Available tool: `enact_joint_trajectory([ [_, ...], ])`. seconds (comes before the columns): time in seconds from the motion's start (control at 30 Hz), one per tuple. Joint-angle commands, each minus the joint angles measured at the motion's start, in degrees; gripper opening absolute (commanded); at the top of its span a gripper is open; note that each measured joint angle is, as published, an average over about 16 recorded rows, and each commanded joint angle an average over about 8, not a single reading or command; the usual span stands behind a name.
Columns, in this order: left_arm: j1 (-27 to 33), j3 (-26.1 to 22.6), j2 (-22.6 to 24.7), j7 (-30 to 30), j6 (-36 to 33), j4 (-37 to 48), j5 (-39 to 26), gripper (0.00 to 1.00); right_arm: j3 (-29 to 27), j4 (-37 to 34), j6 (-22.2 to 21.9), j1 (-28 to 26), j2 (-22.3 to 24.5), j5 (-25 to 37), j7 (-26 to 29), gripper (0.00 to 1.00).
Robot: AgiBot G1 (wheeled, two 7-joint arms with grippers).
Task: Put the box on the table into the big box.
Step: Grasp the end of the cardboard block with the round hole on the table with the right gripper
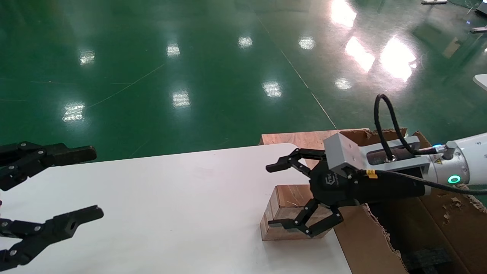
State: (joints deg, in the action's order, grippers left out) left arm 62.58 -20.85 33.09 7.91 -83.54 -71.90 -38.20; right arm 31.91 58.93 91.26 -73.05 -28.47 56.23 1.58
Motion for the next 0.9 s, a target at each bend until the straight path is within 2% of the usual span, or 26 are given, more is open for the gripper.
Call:
enact_joint_trajectory([
  [0.03, 0.0, 0.0, 0.0, 0.0, 0.0, 0.0, 0.0, 0.0, 1.88, -1.82, 0.04, -1.23, 0.3, -0.01, -0.85, 1.0],
  [0.47, 0.0, -0.01, 0.0, 0.0, 0.0, 0.0, 0.0, 0.0, 12.5, -10.68, -0.07, -7.5, 1.23, 0.28, -6.3, 1.0],
  [0.9, 0.0, -0.01, 0.0, 0.0, 0.0, 0.0, 0.01, 0.0, 20.38, -19.5, -0.27, -13.02, -1.04, 1.23, -11.33, 1.0],
])
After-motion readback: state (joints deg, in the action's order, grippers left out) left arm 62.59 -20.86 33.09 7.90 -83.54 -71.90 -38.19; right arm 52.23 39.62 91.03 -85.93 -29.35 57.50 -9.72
